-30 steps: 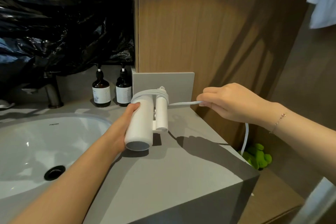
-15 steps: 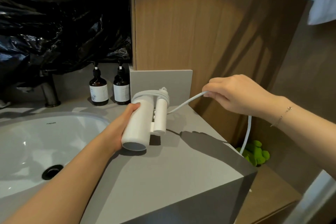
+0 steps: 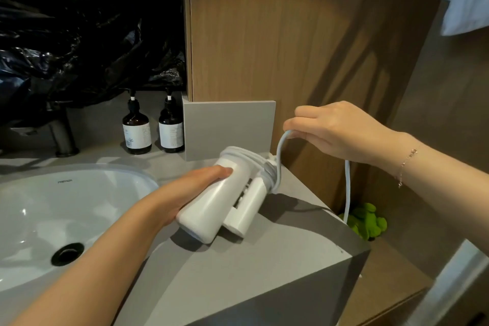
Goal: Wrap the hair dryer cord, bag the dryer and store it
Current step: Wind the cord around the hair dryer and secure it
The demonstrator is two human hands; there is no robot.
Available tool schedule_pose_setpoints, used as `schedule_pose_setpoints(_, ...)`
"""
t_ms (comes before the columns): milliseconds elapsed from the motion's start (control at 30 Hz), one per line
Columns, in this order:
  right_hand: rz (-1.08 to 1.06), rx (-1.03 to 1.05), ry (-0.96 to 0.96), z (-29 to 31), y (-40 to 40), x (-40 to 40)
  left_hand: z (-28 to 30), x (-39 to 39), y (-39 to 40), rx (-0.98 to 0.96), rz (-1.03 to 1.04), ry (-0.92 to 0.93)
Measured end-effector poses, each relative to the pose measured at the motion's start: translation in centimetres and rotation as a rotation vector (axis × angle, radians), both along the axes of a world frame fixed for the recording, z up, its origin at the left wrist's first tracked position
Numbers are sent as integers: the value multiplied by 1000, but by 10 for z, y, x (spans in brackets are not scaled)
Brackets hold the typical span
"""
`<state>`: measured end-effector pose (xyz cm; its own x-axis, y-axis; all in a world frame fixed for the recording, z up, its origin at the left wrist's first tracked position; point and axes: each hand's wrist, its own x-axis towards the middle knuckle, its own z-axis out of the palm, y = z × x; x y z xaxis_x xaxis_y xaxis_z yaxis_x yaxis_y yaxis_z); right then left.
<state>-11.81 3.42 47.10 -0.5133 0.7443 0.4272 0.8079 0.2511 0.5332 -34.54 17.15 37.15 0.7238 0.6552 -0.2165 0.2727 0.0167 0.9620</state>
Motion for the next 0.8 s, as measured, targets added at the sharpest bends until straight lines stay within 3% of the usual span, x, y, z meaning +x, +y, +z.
schedule_pose_setpoints(267, -30, -341, 374, -12, 20, -20, 0, 14, -21, 127, -240, 119)
schedule_pose_setpoints(433, -68, -432, 764, -25, 38, -12, -1, 15, -22, 141, -279, 126)
schedule_pose_setpoints(667, -114, -715, 1126, -46, 57, 3, -2, 13, -21, 61, -335, 100)
schedule_pose_setpoints(800, -129, -805, 1385, -76, 59, 13, -5, 11, -23, -110, -279, 34)
